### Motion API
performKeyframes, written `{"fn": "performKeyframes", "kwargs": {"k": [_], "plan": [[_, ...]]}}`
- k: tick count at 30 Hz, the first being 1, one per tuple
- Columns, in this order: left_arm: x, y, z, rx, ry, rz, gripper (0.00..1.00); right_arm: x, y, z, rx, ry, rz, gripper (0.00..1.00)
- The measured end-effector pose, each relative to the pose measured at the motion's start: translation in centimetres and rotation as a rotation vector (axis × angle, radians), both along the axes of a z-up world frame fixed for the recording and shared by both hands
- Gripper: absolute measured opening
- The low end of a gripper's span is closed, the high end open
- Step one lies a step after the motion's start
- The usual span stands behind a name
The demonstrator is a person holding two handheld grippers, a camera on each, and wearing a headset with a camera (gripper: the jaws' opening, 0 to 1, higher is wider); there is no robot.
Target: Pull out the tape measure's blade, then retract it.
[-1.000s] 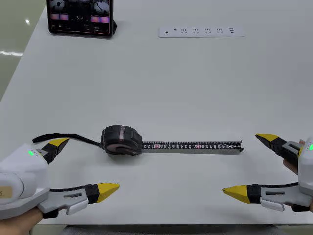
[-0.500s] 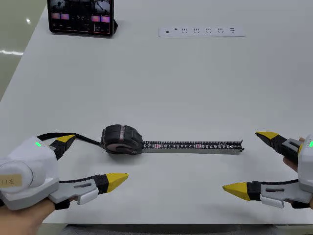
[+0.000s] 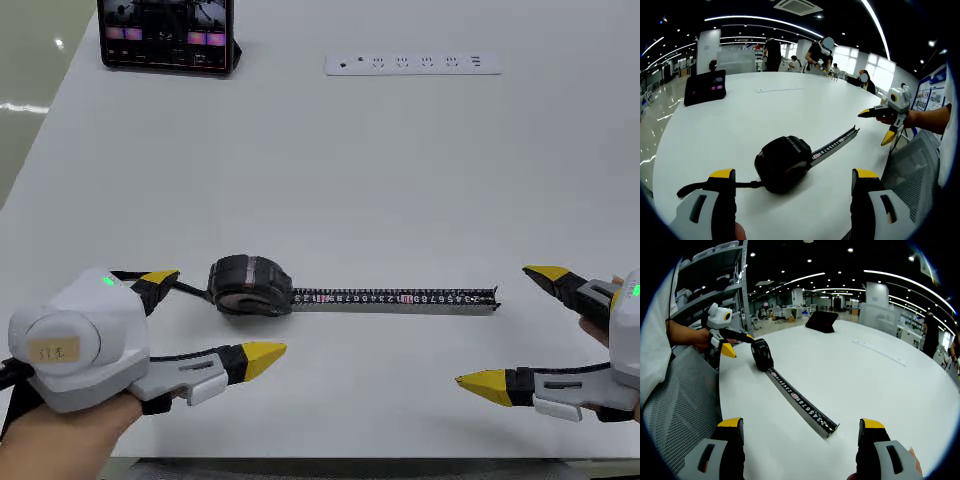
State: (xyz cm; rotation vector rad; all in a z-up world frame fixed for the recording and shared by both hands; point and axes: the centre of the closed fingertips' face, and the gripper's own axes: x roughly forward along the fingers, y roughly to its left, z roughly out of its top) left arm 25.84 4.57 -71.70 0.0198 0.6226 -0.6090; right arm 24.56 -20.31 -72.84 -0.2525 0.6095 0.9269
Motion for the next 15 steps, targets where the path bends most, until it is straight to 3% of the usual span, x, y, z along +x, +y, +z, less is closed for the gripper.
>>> {"fn": "performKeyframes", "kwargs": {"k": [15], "plan": [[0.6,-1.6,-0.7,-0.024,0.037,0.012,0.9,0.1,-0.4,-0.1,-0.003,0.001,-0.007,0.94]]}}
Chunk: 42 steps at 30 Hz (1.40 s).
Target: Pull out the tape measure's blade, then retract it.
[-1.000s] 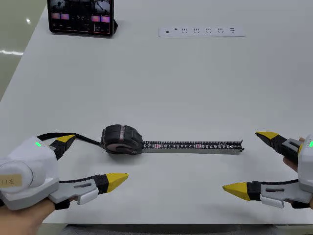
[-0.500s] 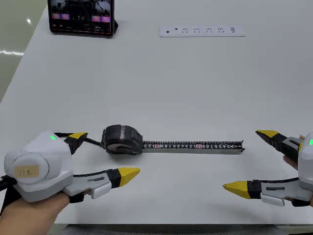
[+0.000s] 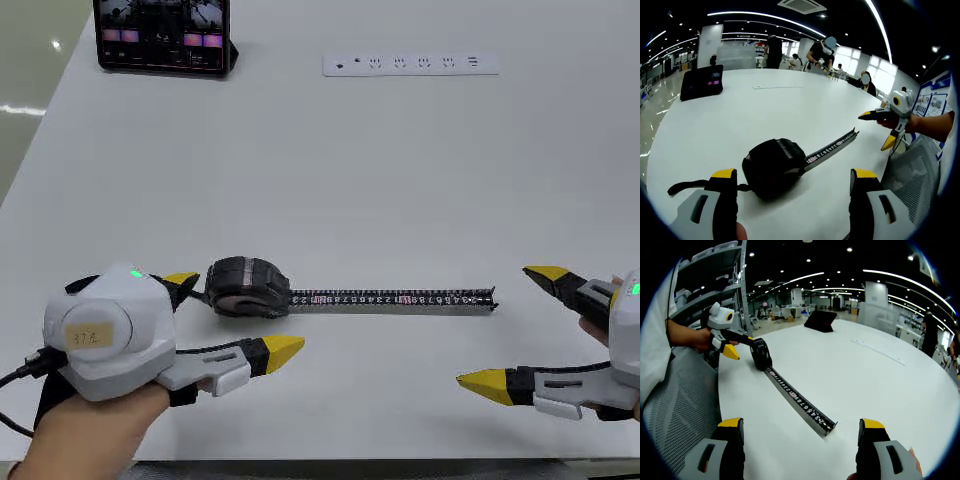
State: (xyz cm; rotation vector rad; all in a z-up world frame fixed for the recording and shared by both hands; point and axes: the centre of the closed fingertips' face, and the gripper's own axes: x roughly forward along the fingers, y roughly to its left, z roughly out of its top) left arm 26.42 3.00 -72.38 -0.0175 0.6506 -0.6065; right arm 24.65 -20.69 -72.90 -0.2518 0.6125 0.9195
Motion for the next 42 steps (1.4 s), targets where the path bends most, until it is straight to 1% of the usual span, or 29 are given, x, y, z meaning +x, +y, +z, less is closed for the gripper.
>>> {"fn": "performKeyframes", "kwargs": {"k": [7,16,21,23,26,28,30,33,34,35,36,38,39,41,42], "plan": [[0.2,-0.2,-0.2,-0.02,0.012,0.017,0.89,0.1,-0.2,-0.1,0.003,0.004,-0.001,0.94],[0.2,-0.6,-0.3,-0.022,0.011,0.014,0.89,0.2,-0.1,0.0,0.002,0.004,-0.001,0.94],[0.1,-0.6,-0.2,-0.027,0.006,0.028,0.88,0.2,0.0,0.1,0.007,0.004,0.0,0.94],[0.1,-0.7,-0.3,-0.028,0.009,0.028,0.89,0.2,0.1,0.1,0.01,0.007,-0.001,0.93],[0.1,-0.7,-0.4,-0.015,0.005,0.032,0.89,0.2,0.2,0.1,0.011,0.004,0.003,0.93],[0.3,-0.7,-0.3,-0.022,0.004,0.053,0.89,0.2,0.3,0.2,0.02,0.006,0.004,0.93],[0.4,-0.8,-0.2,-0.035,0.005,0.077,0.89,0.4,0.3,0.2,0.016,0.0,0.009,0.92],[0.7,-0.7,-0.3,-0.029,0.004,0.105,0.88,0.3,0.3,0.1,0.013,0.012,0.013,0.9],[0.7,-0.7,-0.3,-0.034,0.004,0.116,0.88,0.3,0.3,0.1,0.013,0.013,0.016,0.89],[0.9,-0.7,-0.2,-0.052,0.005,0.143,0.88,0.3,0.3,0.0,0.01,0.014,0.021,0.88],[1.0,-0.7,-0.1,-0.061,0.004,0.156,0.88,0.3,0.3,0.0,0.01,0.016,0.025,0.87],[1.1,-0.7,-0.2,-0.055,0.002,0.17,0.87,0.3,0.3,0.0,0.008,0.016,0.031,0.86],[1.2,-0.7,-0.1,-0.06,0.0,0.183,0.87,0.4,0.3,0.0,0.008,0.015,0.033,0.86],[1.2,-0.7,-0.3,-0.042,-0.004,0.191,0.86,0.4,0.4,0.1,0.008,0.01,0.039,0.85],[1.4,-0.5,-0.3,-0.045,-0.005,0.204,0.84,0.4,0.4,0.1,0.01,0.009,0.039,0.85]]}}
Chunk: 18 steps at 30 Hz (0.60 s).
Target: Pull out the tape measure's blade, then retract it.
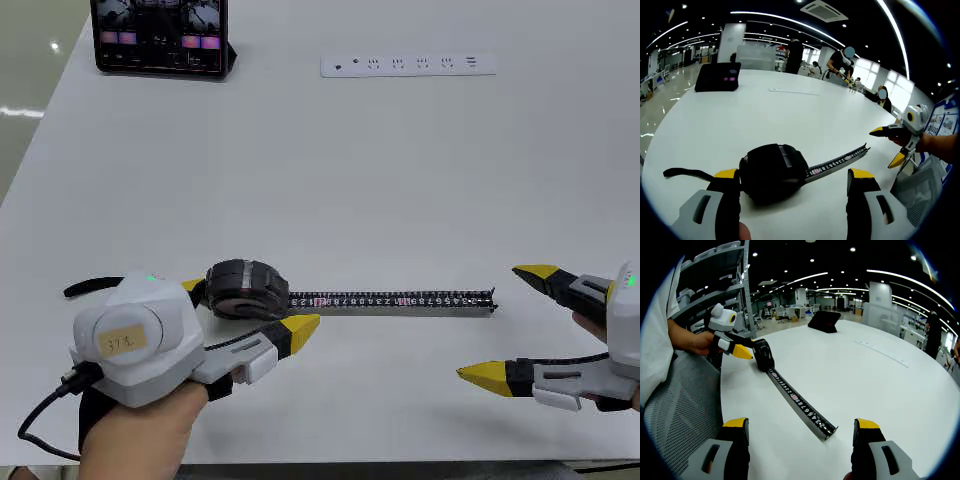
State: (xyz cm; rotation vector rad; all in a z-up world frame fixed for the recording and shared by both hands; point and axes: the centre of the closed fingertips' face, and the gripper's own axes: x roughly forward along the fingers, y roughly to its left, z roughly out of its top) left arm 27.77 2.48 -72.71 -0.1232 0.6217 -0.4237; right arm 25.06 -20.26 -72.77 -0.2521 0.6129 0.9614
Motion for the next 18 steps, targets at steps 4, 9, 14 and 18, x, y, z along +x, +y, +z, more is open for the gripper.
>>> {"fn": "performKeyframes", "kwargs": {"k": [4,9,14,18], "plan": [[0.4,0.4,-0.2,-0.008,0.002,0.038,0.8,-0.1,0.1,-0.2,-0.001,0.002,0.005,0.83],[0.9,0.3,-0.7,-0.007,0.0,0.081,0.79,-0.2,0.3,-0.3,-0.005,0.008,0.016,0.79],[1.4,0.9,-1.2,0.052,-0.004,0.144,0.73,-0.3,0.3,-0.4,-0.006,0.009,0.018,0.78],[1.6,1.2,-1.2,0.048,-0.001,0.182,0.69,-0.2,0.2,-0.4,-0.011,0.008,0.018,0.78]]}}
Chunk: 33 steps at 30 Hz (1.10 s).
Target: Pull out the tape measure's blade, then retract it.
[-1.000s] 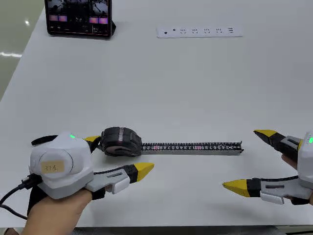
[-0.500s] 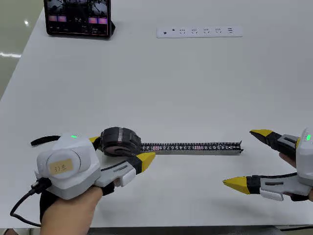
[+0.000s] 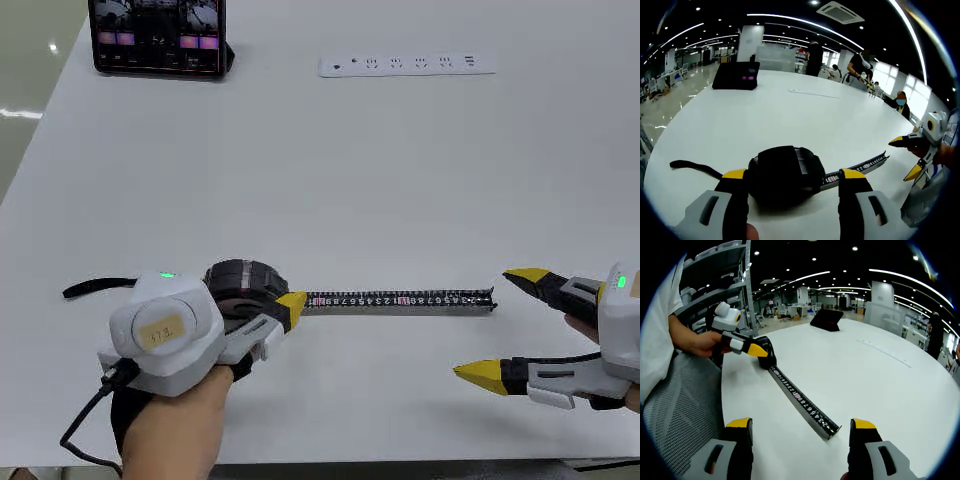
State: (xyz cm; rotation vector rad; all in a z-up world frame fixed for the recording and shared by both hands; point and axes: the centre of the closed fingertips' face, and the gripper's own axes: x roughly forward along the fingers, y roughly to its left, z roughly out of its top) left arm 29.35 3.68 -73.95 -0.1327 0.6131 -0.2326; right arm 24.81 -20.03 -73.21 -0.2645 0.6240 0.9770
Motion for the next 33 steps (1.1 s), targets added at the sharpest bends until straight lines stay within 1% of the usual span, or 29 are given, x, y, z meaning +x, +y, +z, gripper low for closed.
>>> {"fn": "performKeyframes", "kwargs": {"k": [3,4,5,6,9,11,15,20,22,26,29,31,33], "plan": [[0.1,0.3,-0.1,0.018,0.002,0.014,0.66,0.0,0.0,-0.1,-0.006,-0.003,0.005,0.77],[0.1,0.4,-0.2,0.032,0.004,0.017,0.64,0.1,0.0,-0.1,-0.009,-0.005,0.007,0.77],[0.1,0.4,-0.2,0.026,0.004,0.021,0.64,0.1,0.0,-0.1,-0.01,-0.005,0.007,0.77],[0.1,0.5,-0.2,0.009,0.007,0.038,0.63,0.2,-0.1,-0.1,-0.012,-0.006,0.007,0.77],[0.2,0.9,-0.3,0.008,0.014,0.05,0.58,0.3,-0.3,-0.3,-0.037,-0.014,0.013,0.76],[0.2,0.8,-0.4,-0.007,0.018,0.057,0.59,0.3,-0.3,-0.3,-0.038,-0.012,0.016,0.75],[0.2,0.7,-0.6,0.002,0.027,0.057,0.6,0.4,-0.3,-0.3,-0.044,-0.014,0.019,0.74],[0.2,0.8,-0.7,-0.005,0.032,0.055,0.59,0.6,-0.5,-0.5,-0.059,-0.017,0.031,0.72],[0.2,0.8,-0.7,-0.011,0.033,0.055,0.59,0.8,-0.7,-0.7,-0.073,-0.012,0.037,0.69],[0.2,0.7,-0.7,-0.013,0.036,0.053,0.59,1.2,-0.9,-0.7,-0.083,-0.012,0.056,0.64],[0.3,0.7,-0.7,-0.013,0.041,0.051,0.59,1.7,-1.2,-0.8,-0.084,-0.001,0.077,0.58],[0.3,0.7,-0.7,-0.014,0.042,0.051,0.59,1.9,-1.2,-0.9,-0.085,-0.005,0.087,0.53],[0.3,0.7,-0.7,-0.014,0.043,0.05,0.59,2.1,-1.3,-1.2,-0.098,-0.007,0.109,0.49]]}}
